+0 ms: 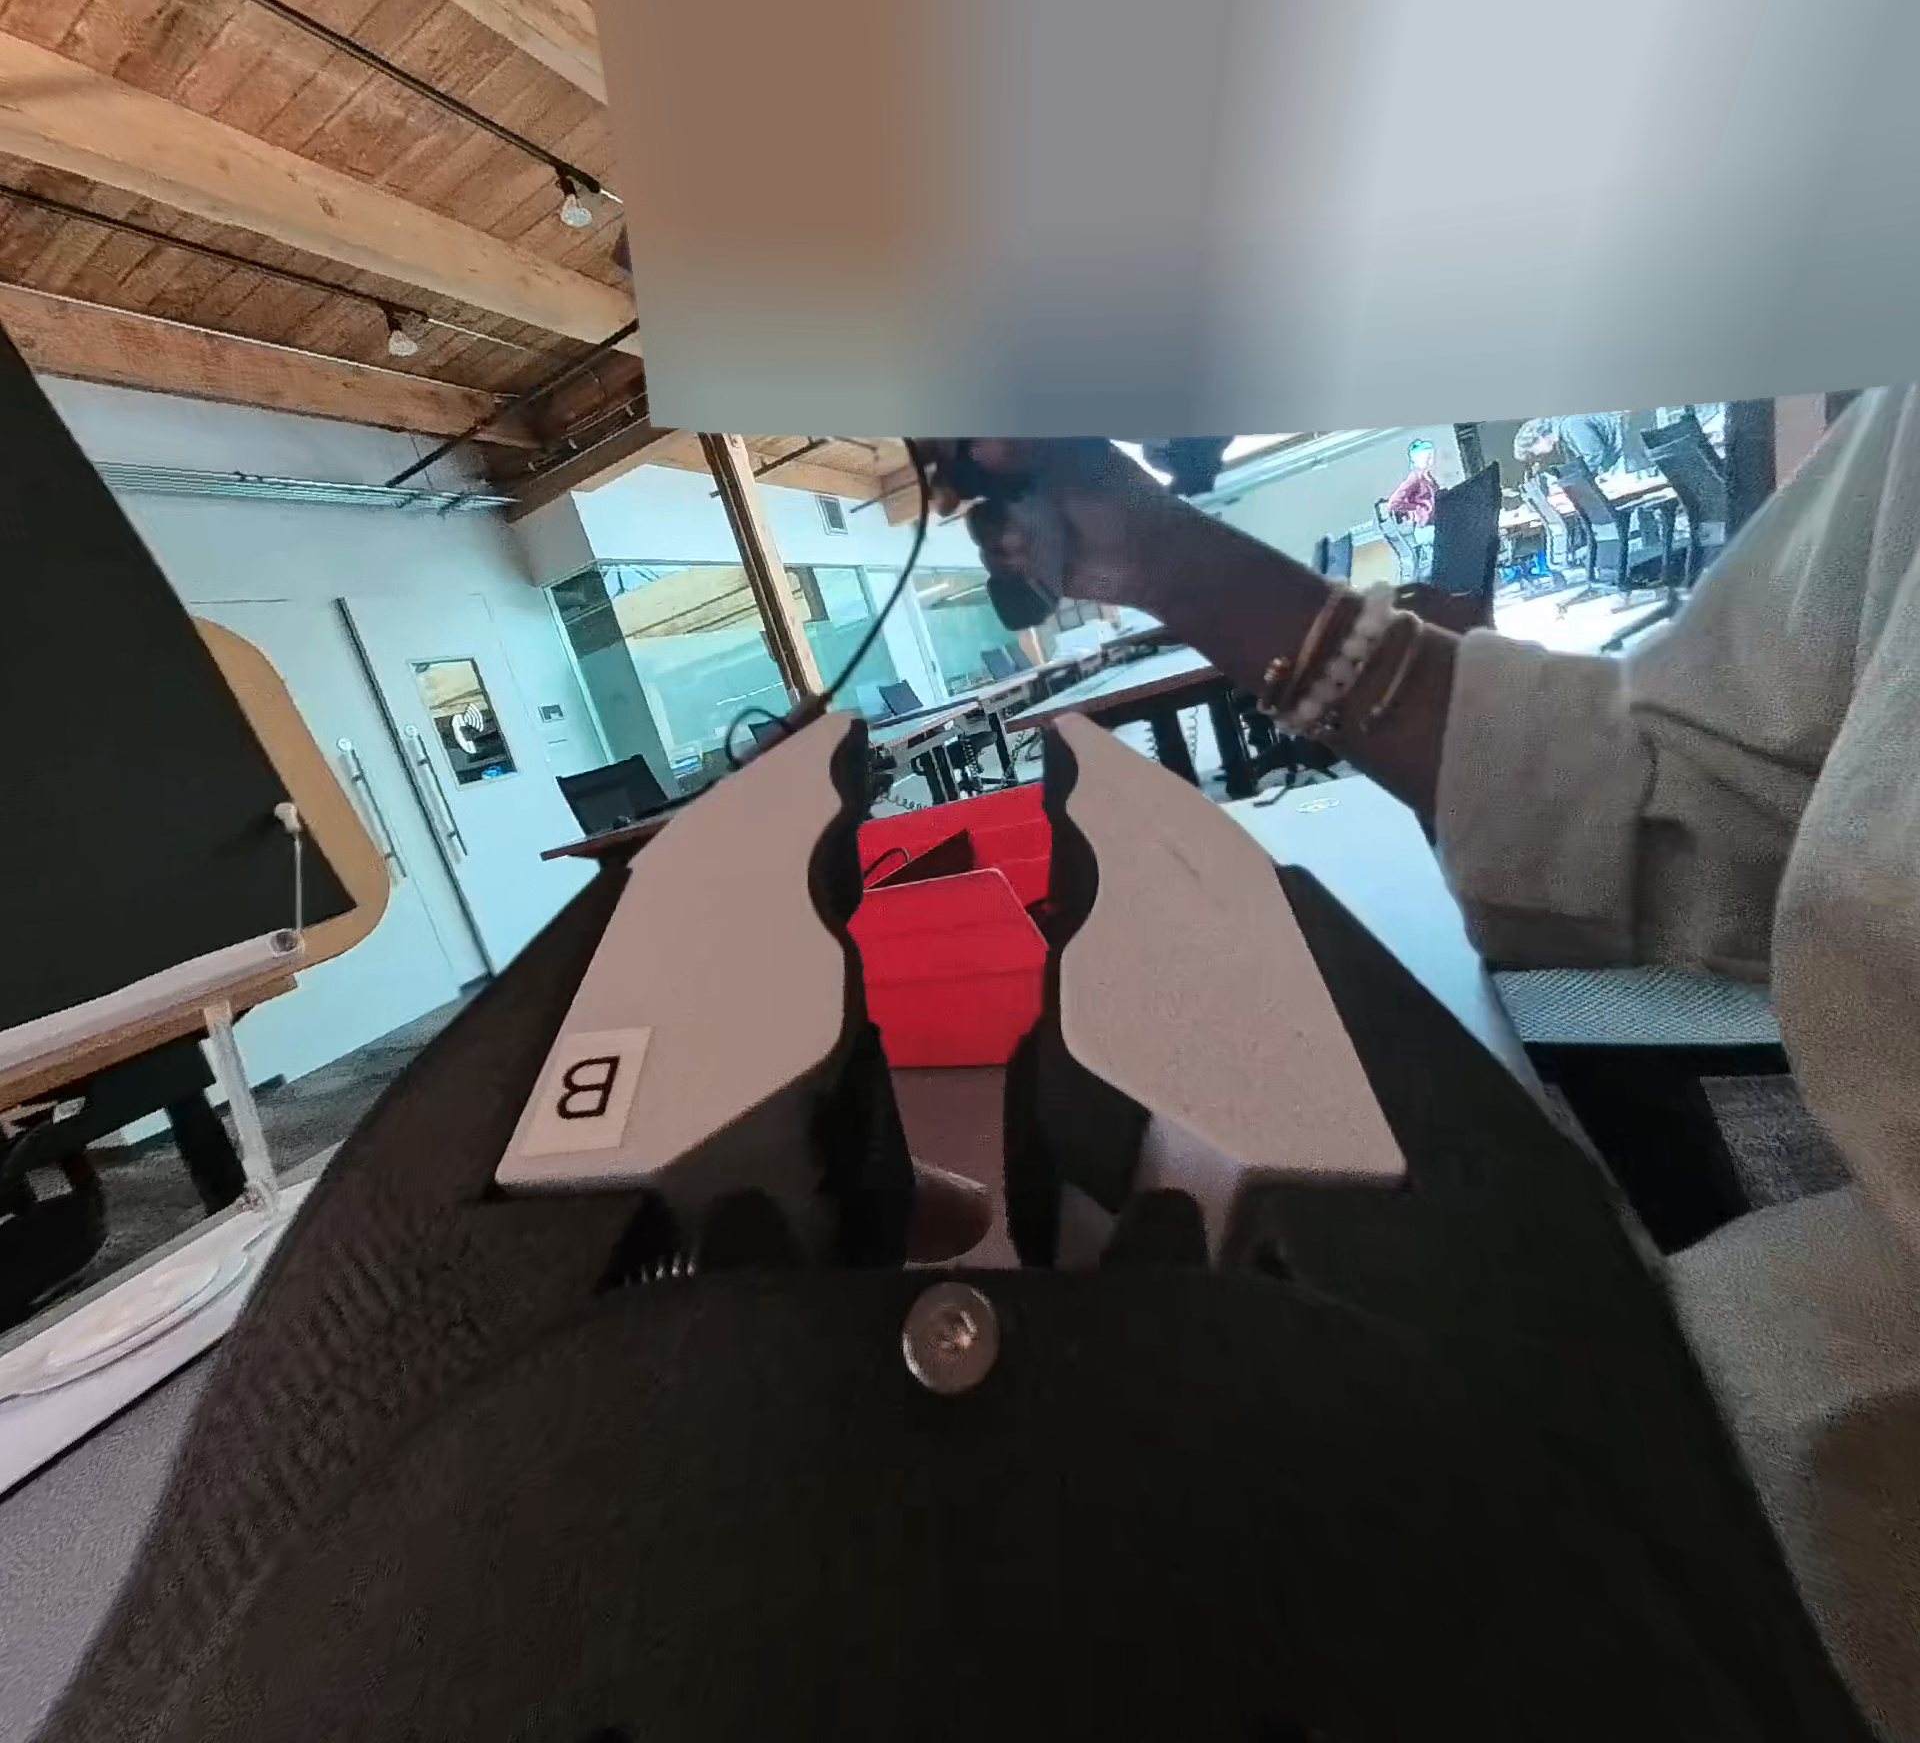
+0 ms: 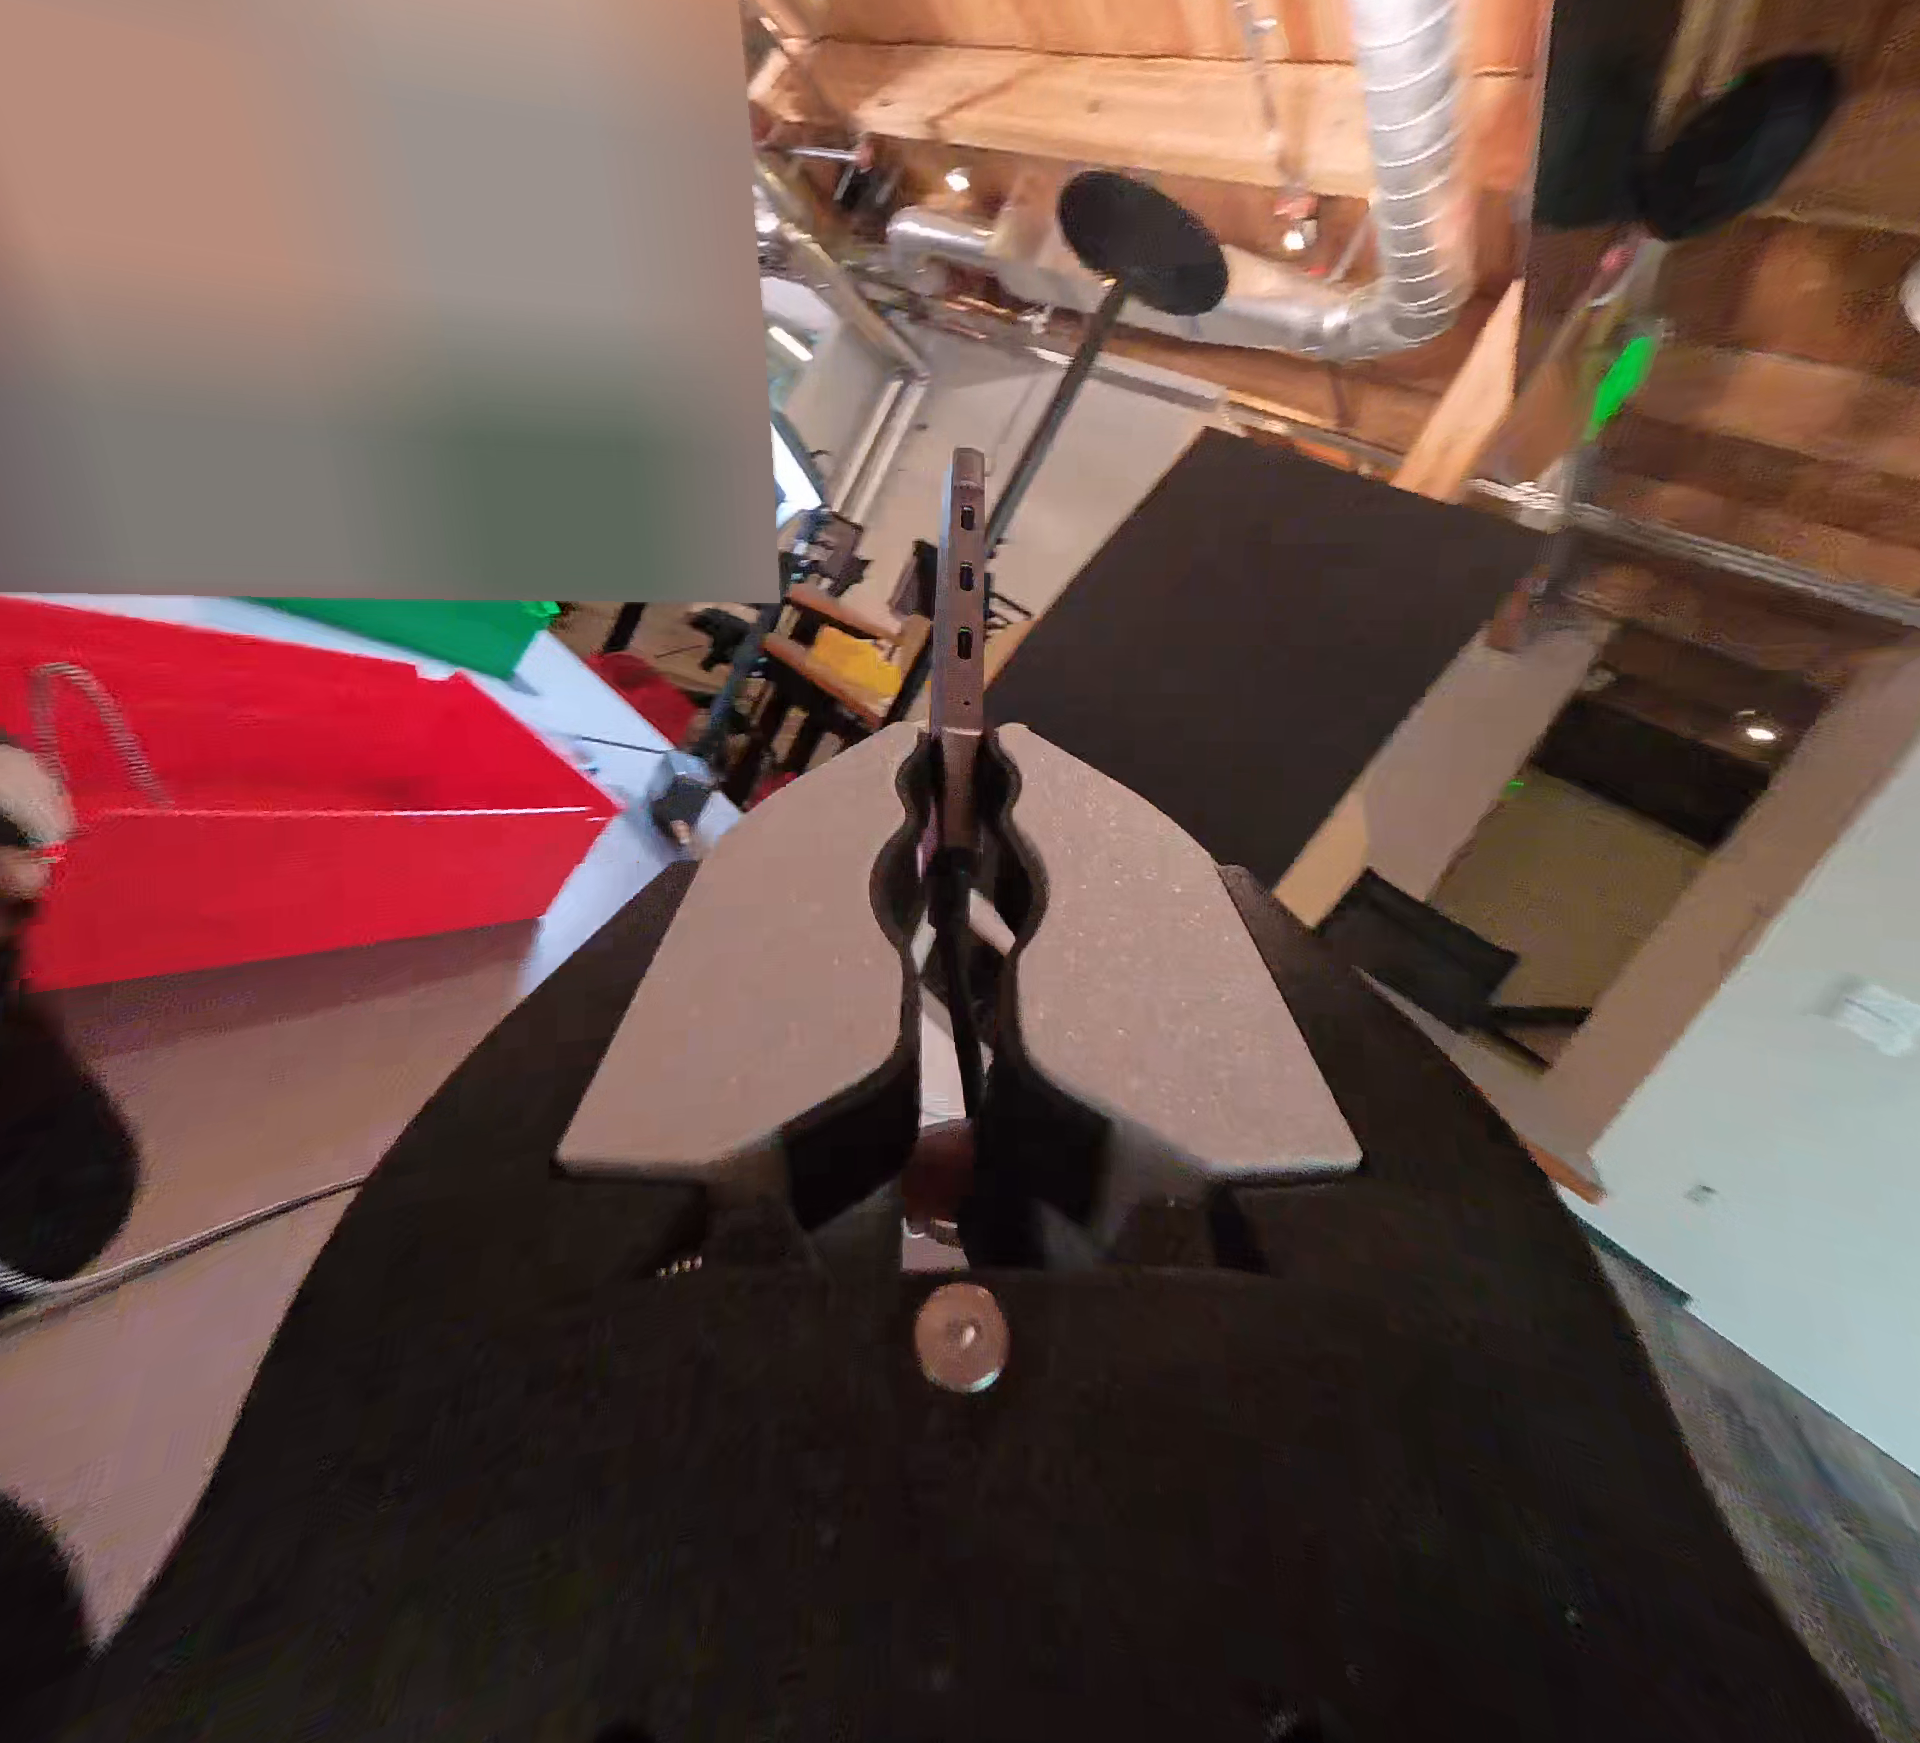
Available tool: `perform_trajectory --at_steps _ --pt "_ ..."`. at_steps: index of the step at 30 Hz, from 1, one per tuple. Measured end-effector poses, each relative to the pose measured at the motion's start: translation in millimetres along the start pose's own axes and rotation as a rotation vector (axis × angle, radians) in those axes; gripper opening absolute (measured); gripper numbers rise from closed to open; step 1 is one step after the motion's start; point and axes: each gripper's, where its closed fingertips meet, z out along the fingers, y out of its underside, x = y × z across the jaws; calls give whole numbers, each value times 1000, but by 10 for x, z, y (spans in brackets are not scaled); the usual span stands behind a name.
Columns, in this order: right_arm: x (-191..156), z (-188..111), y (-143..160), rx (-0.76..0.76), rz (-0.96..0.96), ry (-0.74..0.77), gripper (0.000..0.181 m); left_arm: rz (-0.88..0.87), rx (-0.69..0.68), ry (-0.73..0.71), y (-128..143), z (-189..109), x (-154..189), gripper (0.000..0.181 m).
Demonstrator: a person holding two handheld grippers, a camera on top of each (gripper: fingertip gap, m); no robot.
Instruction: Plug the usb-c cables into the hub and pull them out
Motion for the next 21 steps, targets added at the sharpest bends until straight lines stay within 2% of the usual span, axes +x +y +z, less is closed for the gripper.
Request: perform_trajectory --at_steps 3,5,7,11,13,16,19,21 --pt "579 -34 245 -7 32 75 8 35 -10 5 8 11 34 28" --pt "823 -55 602 -48 80 90 7 45 -23 3 28 15 35 27" --pt "987 -93 1100 -156 133 115 8 44 -29 2 36 21 32 26" --pt "991 -248 2094 -493 218 122 8 46 -27 -4 35 14 20 25" --pt "933 -370 2453 -679 220 132 8 41 -29 -4 39 16 18 24" --pt "812 -503 2738 -889 193 108 9 47 -33 -4 46 18 28 24" --pt "821 -632 2943 -1084 118 135 17 60 -45 -5 65 24 39 24" --pt "808 -697 3024 -1193 59 131 33 73 -54 -8 78 18 29 24"
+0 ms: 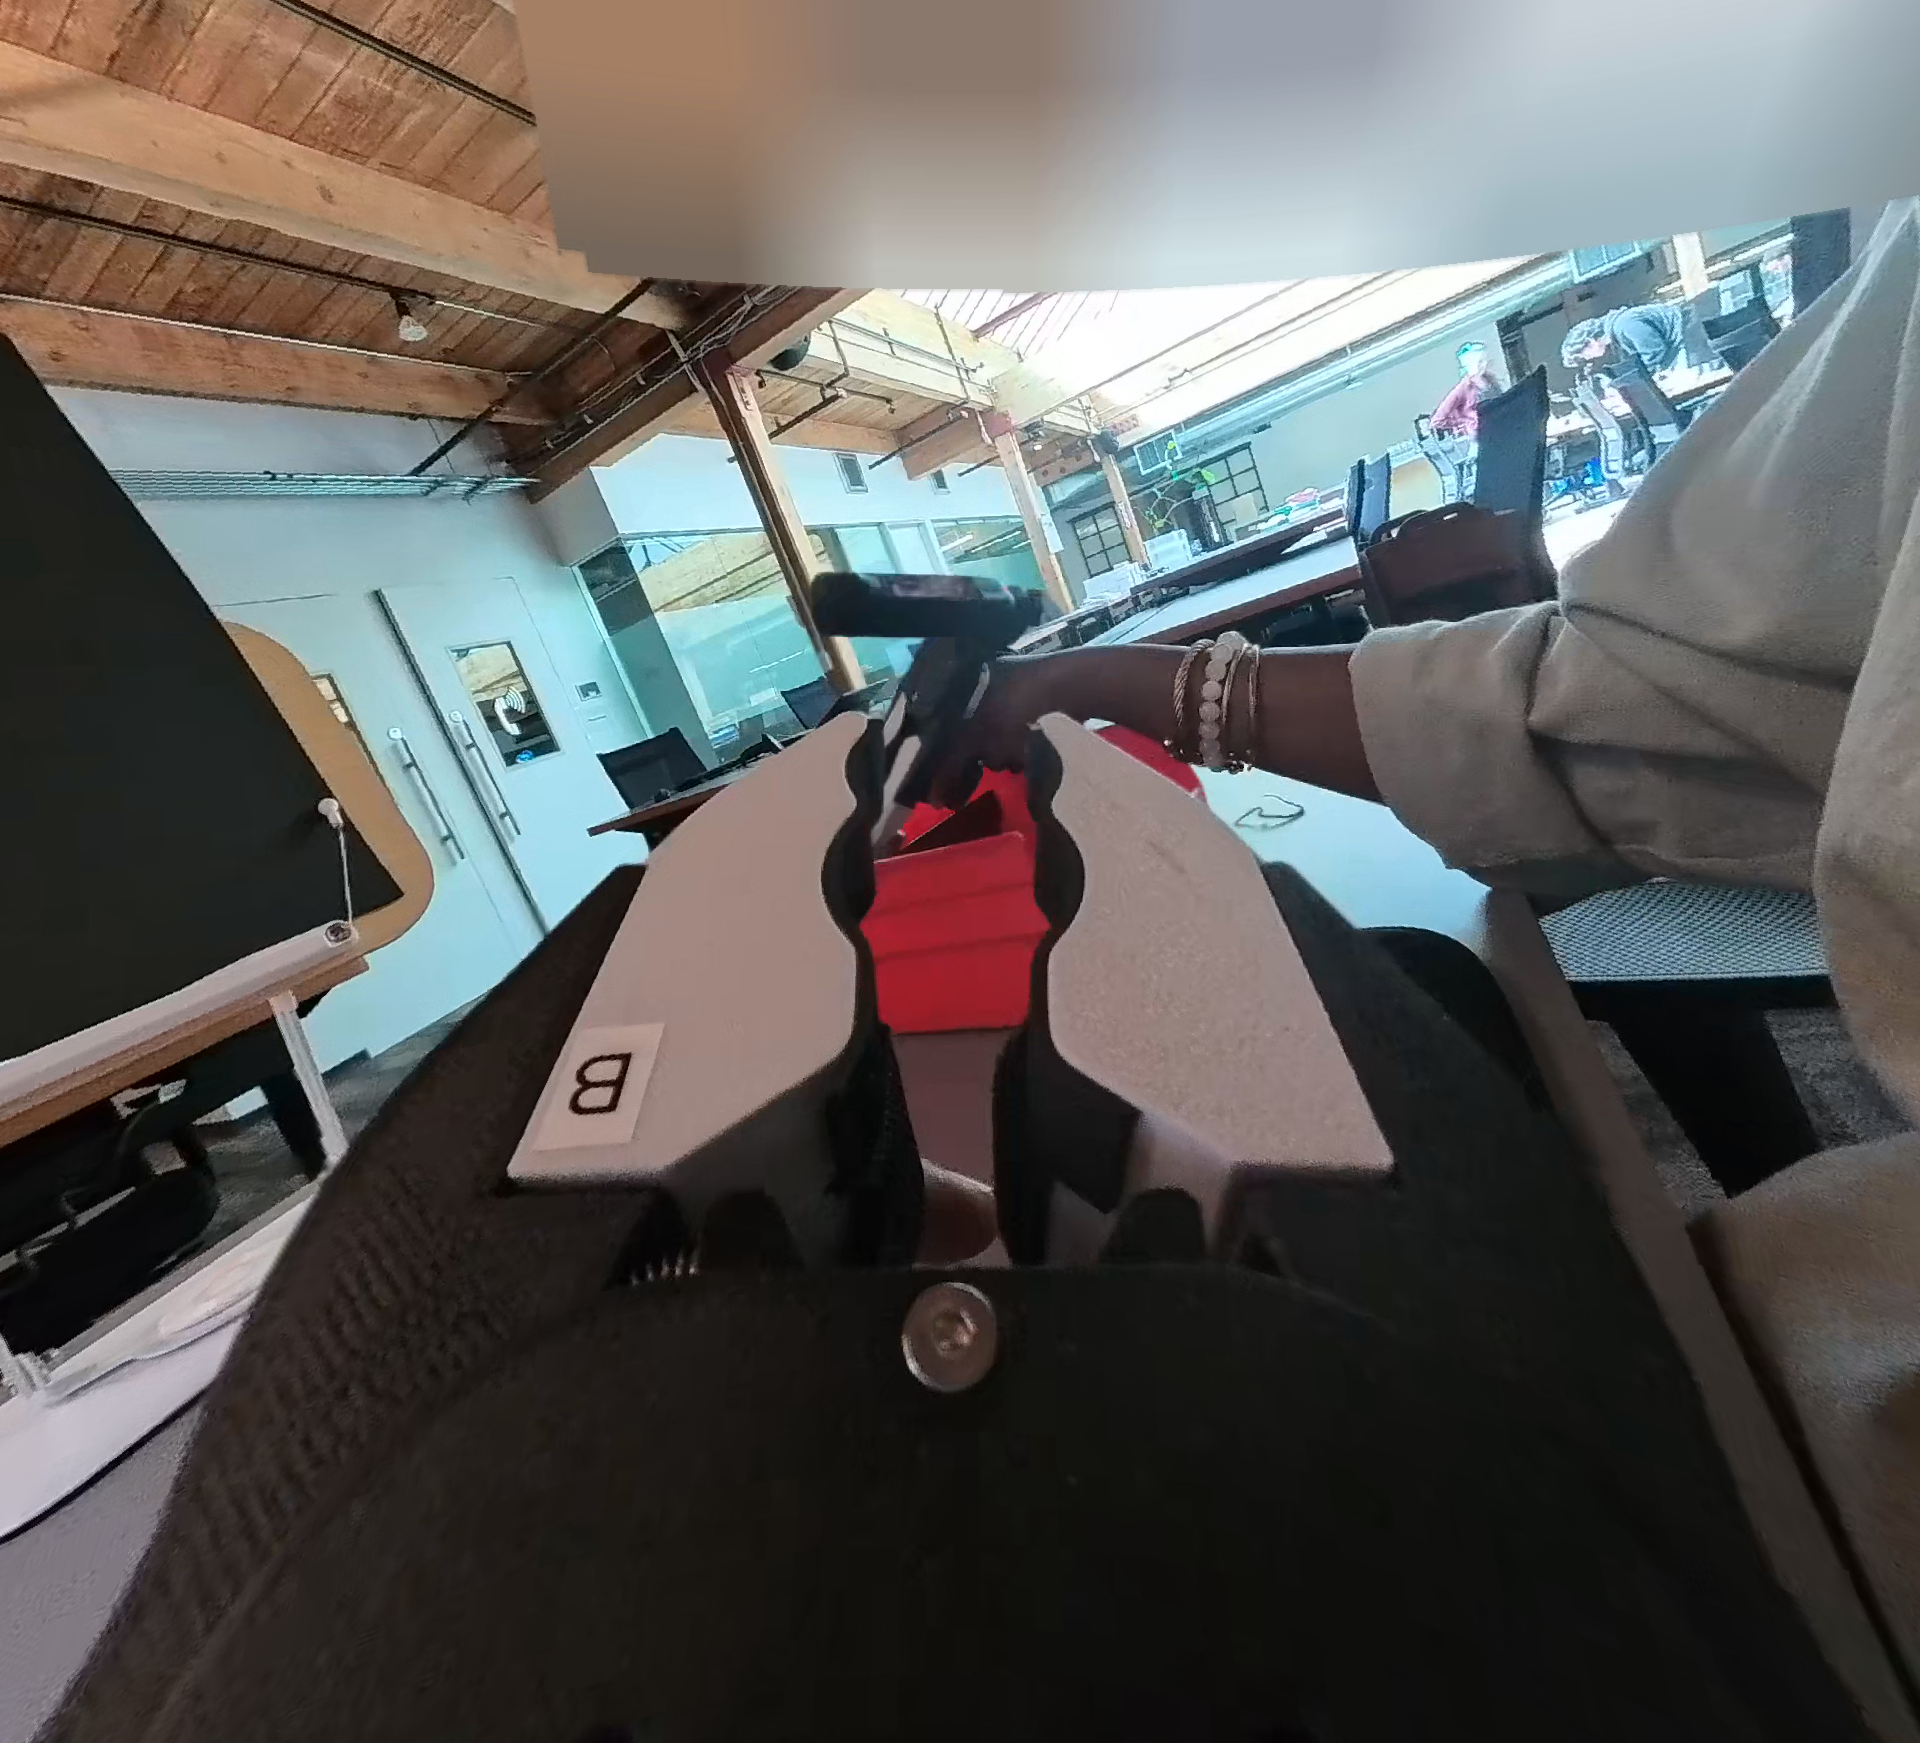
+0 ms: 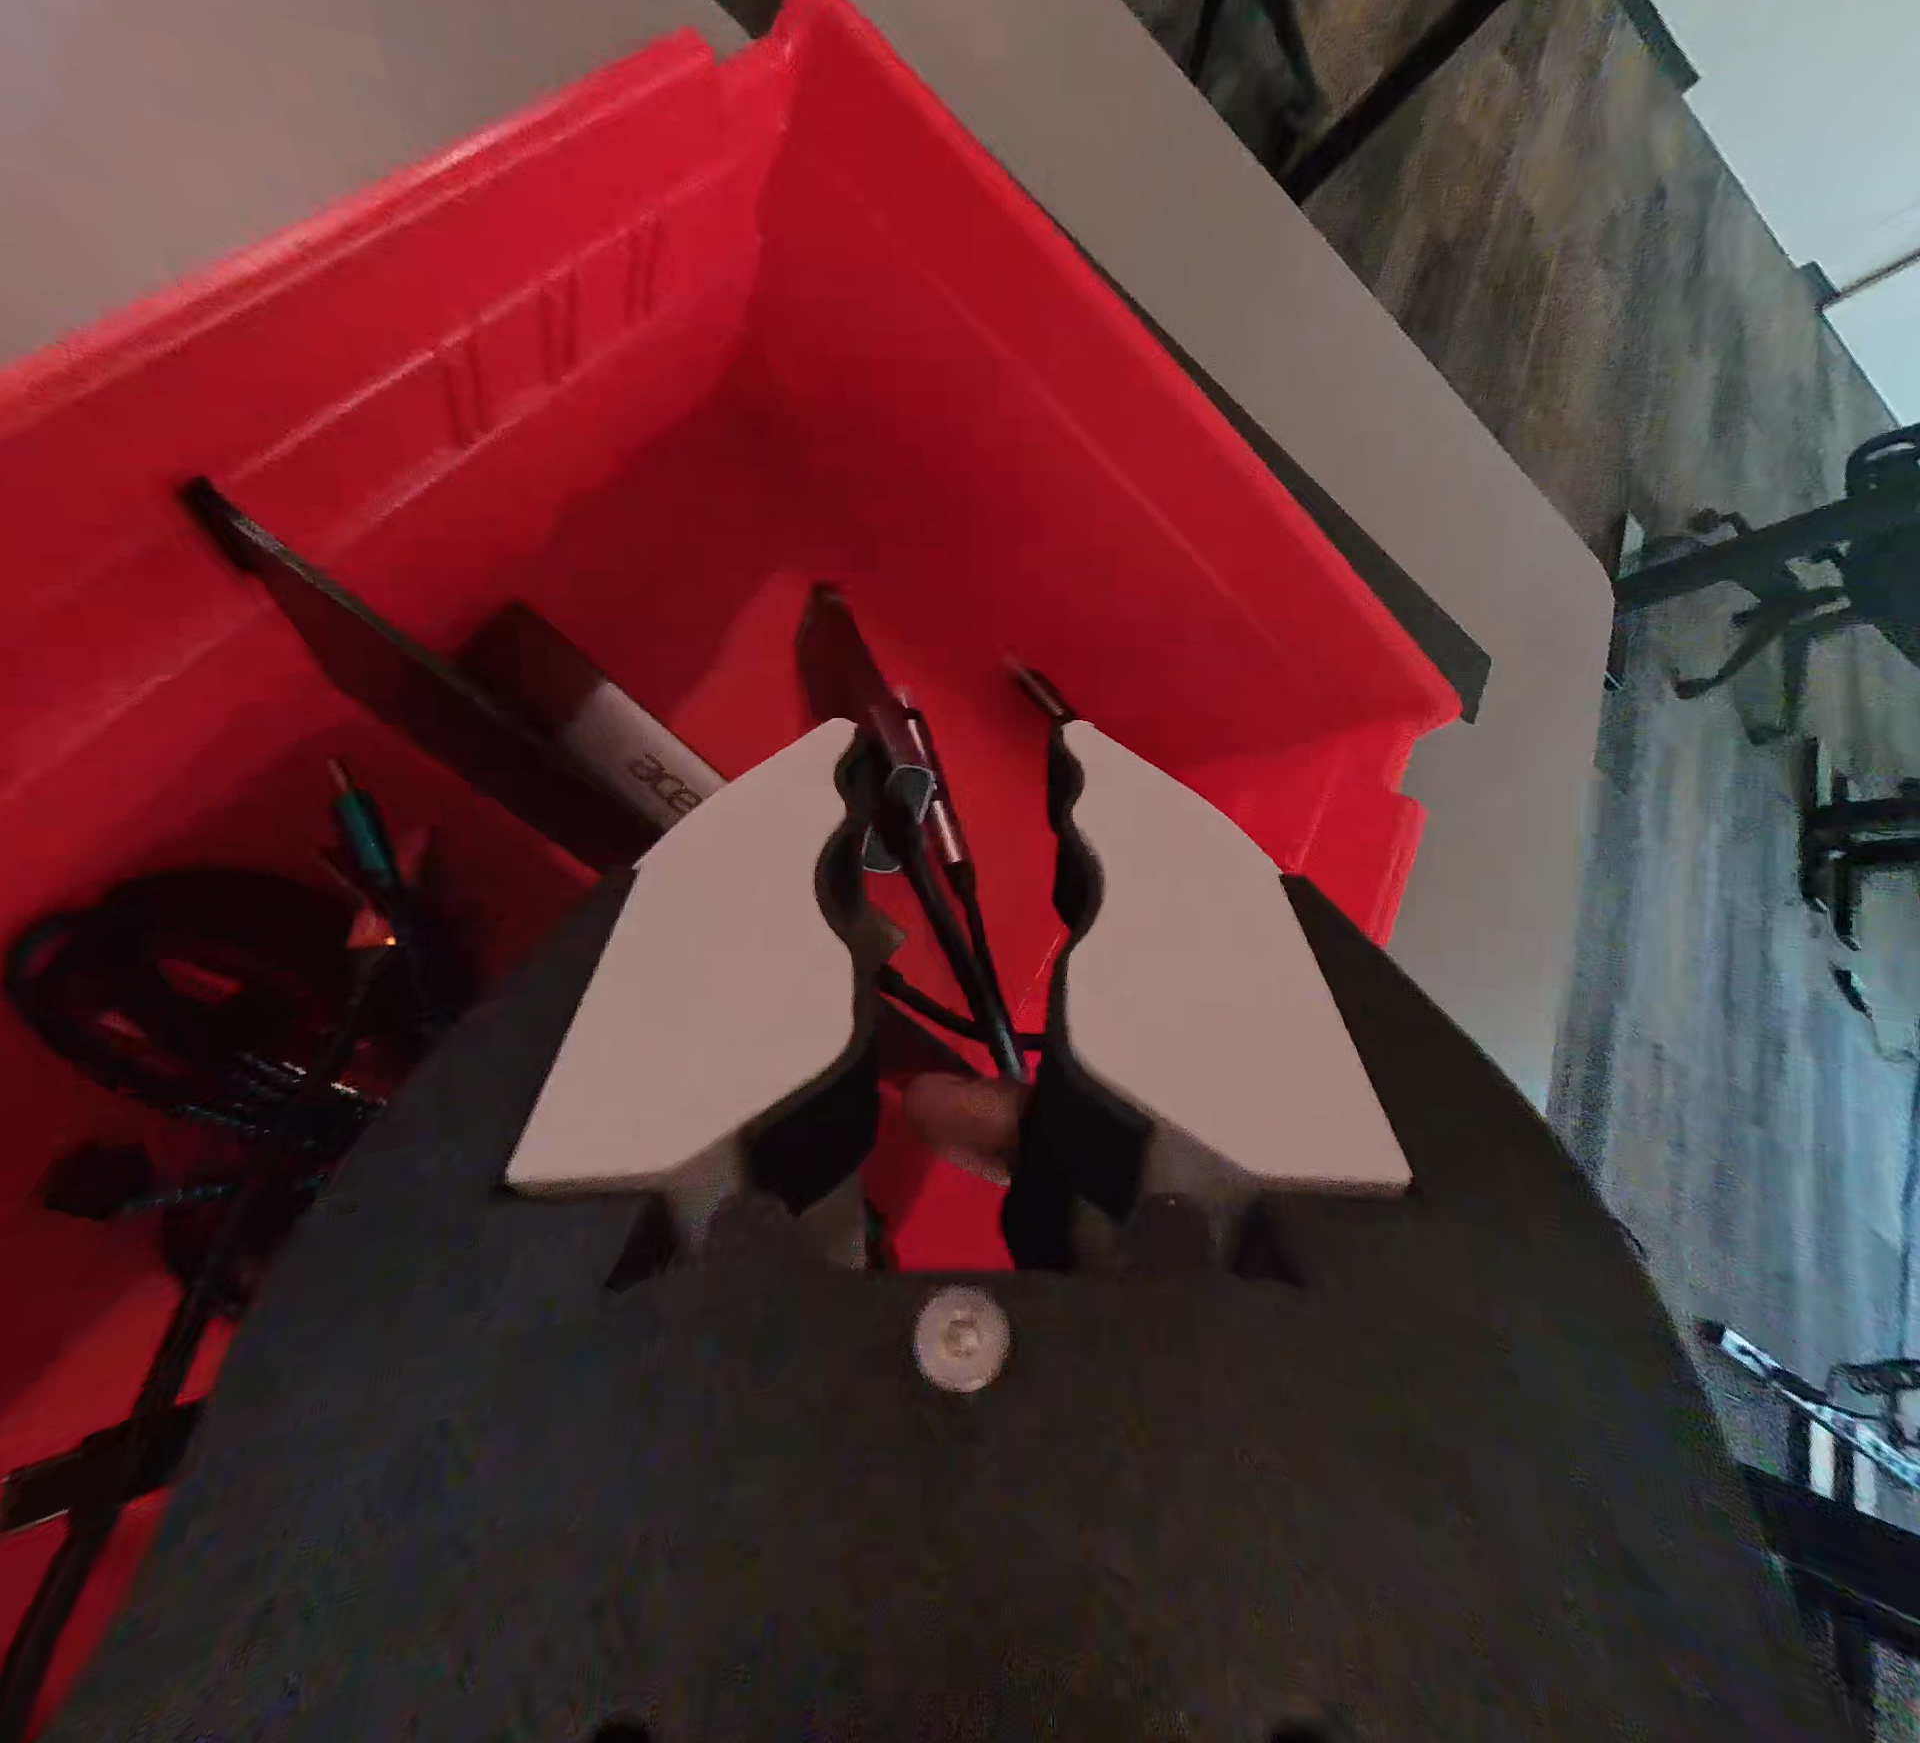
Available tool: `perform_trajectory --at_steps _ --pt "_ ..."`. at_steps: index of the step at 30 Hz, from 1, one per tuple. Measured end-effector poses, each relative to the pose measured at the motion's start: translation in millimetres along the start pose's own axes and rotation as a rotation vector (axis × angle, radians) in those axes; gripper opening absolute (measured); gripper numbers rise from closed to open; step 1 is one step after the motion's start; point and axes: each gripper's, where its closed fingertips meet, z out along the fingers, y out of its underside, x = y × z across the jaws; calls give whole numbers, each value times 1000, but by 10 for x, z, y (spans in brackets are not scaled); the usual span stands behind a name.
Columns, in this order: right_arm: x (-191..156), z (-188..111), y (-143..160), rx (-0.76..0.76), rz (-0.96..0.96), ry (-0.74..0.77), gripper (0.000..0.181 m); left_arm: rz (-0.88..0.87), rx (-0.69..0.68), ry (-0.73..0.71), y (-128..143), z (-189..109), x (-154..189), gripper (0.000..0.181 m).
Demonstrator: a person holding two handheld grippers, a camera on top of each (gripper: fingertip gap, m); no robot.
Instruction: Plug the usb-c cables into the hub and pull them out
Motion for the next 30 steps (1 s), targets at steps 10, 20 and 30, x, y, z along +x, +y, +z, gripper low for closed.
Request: perform_trajectory --at_steps 10,20,30 --pt "-213 -1058 -915 657 166 49 82 -37 -103 -38 -372 -92 -159 64" --pt "-672 -2319 -464 1106 537 124 72 -31 -879 -499 -321 -1436 -957 123" --pt "-531 -2756 -320 1184 516 322 58 -366 -1246 -440 452 -1764 -692 116"
